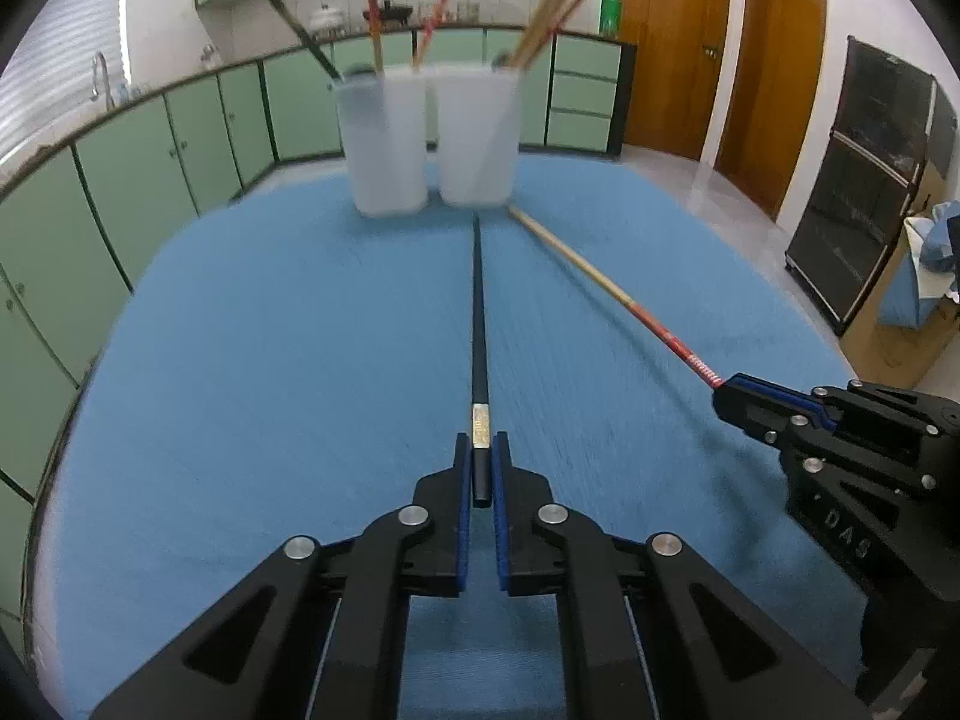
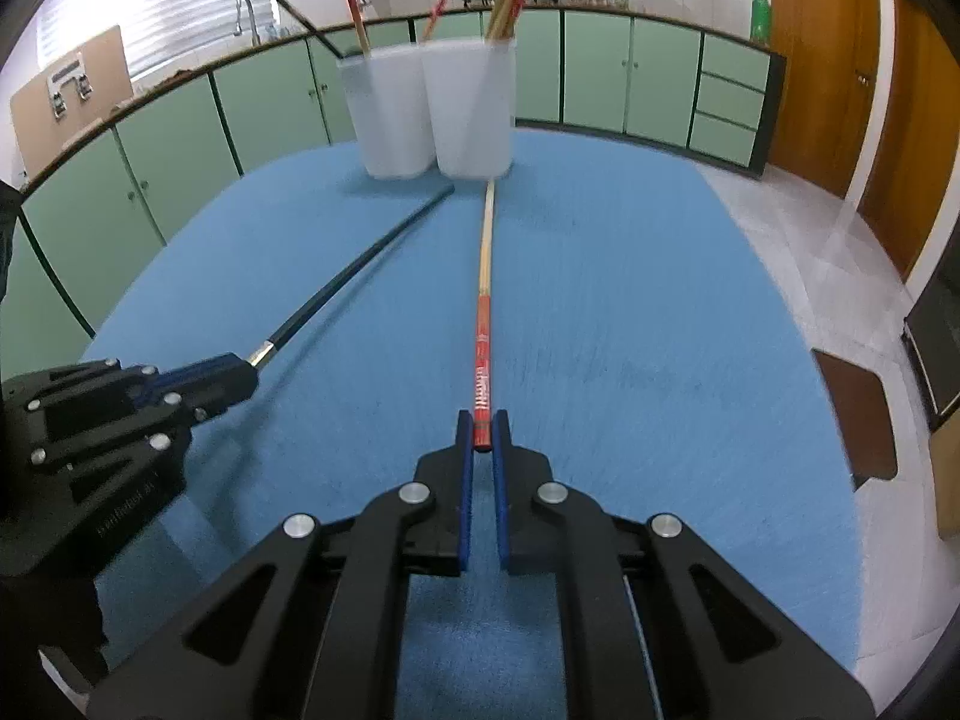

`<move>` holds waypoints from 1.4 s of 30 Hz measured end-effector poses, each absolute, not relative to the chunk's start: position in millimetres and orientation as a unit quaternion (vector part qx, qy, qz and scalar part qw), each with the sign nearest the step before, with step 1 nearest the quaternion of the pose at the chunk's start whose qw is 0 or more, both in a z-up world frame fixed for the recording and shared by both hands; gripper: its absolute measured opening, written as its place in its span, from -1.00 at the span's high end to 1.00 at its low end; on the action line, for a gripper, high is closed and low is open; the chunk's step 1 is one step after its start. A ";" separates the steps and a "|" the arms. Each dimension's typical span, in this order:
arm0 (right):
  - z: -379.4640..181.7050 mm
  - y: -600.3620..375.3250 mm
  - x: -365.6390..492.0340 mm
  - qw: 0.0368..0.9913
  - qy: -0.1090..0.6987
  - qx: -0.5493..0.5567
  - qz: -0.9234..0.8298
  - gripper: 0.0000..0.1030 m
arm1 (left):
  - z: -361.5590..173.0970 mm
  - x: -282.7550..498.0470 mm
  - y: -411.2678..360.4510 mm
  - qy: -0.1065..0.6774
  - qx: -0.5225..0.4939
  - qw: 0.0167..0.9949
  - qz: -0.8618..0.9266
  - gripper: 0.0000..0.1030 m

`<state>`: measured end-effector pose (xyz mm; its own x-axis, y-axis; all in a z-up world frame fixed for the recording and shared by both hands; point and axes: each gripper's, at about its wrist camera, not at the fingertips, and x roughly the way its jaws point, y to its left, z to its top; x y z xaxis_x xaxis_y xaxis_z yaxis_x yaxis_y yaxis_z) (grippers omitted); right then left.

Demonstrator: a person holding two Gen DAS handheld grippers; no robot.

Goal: Organize utensils
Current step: 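Lift both chopsticks and carry them over the white caddy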

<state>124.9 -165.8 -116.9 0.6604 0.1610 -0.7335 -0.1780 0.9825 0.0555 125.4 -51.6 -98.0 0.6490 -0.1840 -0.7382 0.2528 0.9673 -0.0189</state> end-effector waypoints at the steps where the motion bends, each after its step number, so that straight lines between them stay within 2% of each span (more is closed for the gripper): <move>1: -110.7 -166.9 124.2 0.913 0.397 -0.009 0.095 0.90 | -89.2 123.7 -49.2 0.393 0.044 0.911 -0.119 0.87; 16: 6.7 -190.4 125.7 0.946 0.294 0.016 0.132 0.90 | 31.0 118.4 -33.7 0.263 0.030 0.954 -0.137 0.87; 23: 43.4 -188.6 143.8 0.950 0.273 -0.004 0.153 0.90 | 59.8 135.0 -33.1 0.243 0.036 0.957 -0.154 0.87; 34: 89.0 -177.3 173.5 0.948 0.255 -0.019 0.190 0.90 | 76.2 153.5 -30.3 0.233 0.039 0.958 -0.164 0.87; 42: 137.4 -175.9 209.2 0.959 0.208 -0.014 0.192 0.90 | 129.4 192.9 -13.1 0.174 0.034 0.975 -0.136 0.88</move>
<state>209.2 -175.9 137.4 0.8397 0.3613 -0.4054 -0.3733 0.9262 0.0523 192.9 -13.1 129.4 0.9021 -0.2537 -0.3490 0.2777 0.9605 0.0196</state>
